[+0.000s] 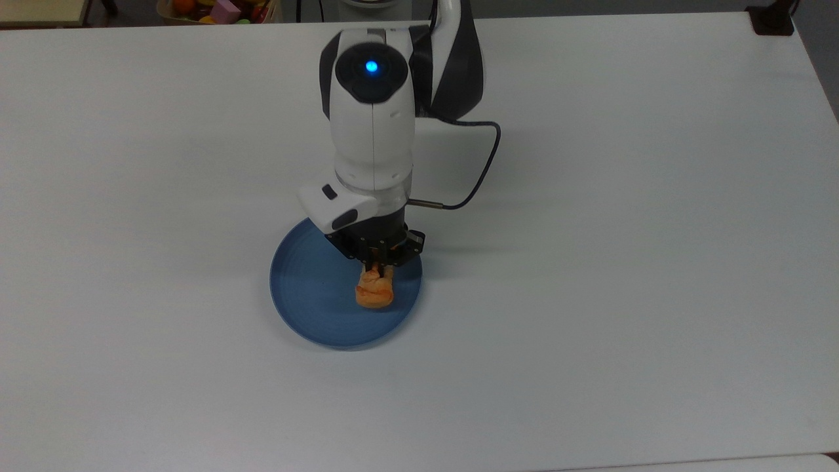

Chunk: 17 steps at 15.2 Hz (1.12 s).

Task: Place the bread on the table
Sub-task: 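Close the gripper on the bread roll and lift it, then carry the bread roll away from the plate and lower it to the table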

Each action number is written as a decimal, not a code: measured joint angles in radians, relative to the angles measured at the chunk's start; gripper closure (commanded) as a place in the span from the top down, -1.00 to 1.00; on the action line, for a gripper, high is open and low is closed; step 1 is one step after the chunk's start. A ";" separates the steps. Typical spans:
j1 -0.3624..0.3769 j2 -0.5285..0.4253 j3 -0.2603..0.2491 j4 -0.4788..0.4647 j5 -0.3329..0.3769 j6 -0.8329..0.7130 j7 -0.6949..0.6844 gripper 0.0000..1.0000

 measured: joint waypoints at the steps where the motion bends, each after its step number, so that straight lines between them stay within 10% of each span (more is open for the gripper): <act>1: -0.004 -0.020 -0.001 0.001 -0.001 0.000 0.000 -1.00; 11: -0.046 -0.412 0.004 -0.144 -0.001 -0.134 -0.001 -1.00; 17: 0.008 -0.537 0.136 -0.206 0.022 -0.270 0.013 -1.00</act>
